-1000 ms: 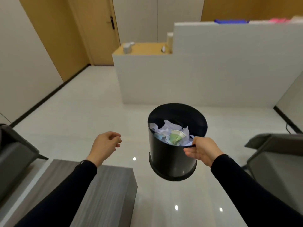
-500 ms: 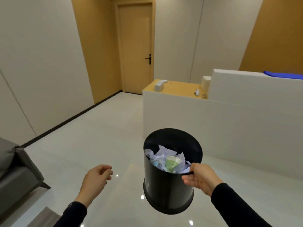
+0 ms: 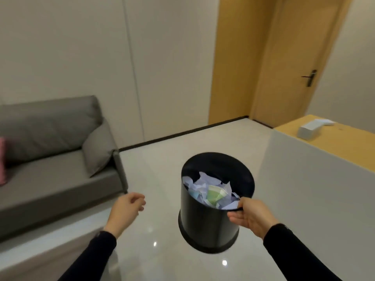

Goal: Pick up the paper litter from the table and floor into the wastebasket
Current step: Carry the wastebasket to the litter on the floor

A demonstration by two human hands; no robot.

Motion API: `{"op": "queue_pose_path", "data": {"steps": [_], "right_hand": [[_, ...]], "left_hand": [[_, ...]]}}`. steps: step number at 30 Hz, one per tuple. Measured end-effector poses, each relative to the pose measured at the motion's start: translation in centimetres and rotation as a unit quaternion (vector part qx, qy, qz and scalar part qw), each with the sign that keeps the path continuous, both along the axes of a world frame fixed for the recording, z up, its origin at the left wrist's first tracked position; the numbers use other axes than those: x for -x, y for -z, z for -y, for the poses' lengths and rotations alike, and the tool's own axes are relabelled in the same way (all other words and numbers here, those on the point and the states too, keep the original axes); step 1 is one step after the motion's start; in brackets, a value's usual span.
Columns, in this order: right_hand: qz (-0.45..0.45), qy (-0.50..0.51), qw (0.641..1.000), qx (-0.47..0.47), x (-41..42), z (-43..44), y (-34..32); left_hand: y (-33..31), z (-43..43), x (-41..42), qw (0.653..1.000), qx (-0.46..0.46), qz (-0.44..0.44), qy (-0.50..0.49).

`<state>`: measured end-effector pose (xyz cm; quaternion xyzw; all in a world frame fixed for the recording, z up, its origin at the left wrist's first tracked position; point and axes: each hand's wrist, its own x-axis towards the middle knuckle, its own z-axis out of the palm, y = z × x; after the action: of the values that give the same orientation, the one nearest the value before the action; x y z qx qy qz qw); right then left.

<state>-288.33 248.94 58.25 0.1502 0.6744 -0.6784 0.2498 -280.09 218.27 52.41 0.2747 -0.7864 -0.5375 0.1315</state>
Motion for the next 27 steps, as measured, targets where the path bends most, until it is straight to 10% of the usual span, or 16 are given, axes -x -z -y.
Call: {"op": "queue_pose_path", "data": {"steps": [27], "right_hand": [[-0.019,-0.469,0.882,-0.032,31.4,40.6,-1.9]], "left_hand": [[0.3,21.2,7.7,0.880,-0.033,0.000,-0.474]]}}
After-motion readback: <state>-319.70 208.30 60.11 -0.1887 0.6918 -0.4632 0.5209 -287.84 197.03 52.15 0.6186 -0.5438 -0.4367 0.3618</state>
